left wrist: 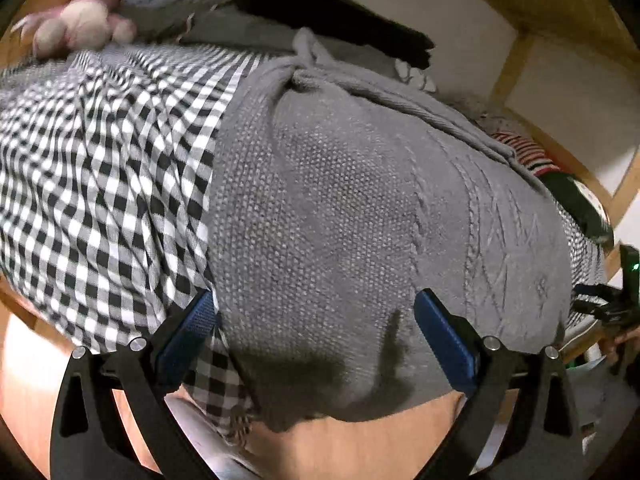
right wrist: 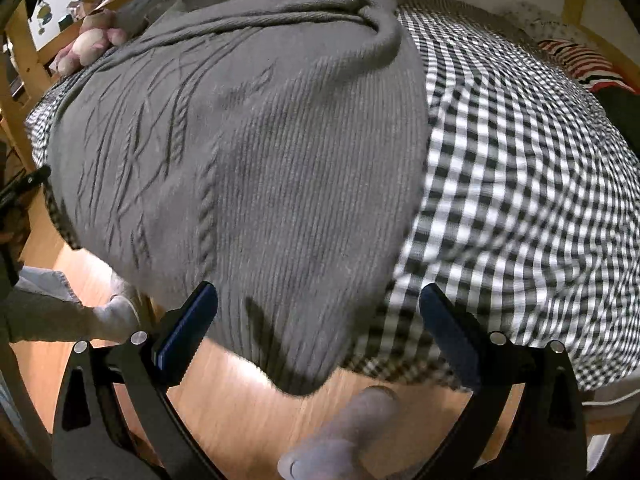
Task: Fold large clothes
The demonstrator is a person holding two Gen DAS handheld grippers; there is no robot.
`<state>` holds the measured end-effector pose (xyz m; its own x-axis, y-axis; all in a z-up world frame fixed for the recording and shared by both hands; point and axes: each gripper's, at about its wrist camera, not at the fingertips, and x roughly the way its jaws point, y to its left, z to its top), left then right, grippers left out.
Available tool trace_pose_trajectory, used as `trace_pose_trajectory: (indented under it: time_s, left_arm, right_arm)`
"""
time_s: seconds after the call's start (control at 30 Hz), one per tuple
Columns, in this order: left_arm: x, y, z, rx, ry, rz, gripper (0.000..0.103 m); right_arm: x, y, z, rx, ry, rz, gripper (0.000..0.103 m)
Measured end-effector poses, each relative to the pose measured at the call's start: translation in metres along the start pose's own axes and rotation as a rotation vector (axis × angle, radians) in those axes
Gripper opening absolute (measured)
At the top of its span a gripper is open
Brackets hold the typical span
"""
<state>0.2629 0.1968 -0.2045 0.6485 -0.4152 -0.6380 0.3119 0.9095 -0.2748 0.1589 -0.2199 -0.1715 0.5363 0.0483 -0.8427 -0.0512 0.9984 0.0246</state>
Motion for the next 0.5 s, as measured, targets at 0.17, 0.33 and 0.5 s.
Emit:
trace_pose_trajectory:
  time_s: [0.17,0.33,0.5]
  left_arm:
    - [-0.011,0.006,-0.015,-0.045,-0.069,-0.083,0.097]
    - [-0.014,0.021,-0.003,-0.184,-0.055,-0.231,0.097]
    - [-0.019,0.018,0.009,-0.268,0.014,-0.288,0.097]
  right_arm:
    - [-0.013,0.003,-0.019,0.007,-0.034,0.019,0.099]
    - [-0.02,0.007,-0.026,-0.001,-0.053,0.03,0.099]
    - [-0.017,0.007,-0.031,0.001,-0.053,0.022,0.099]
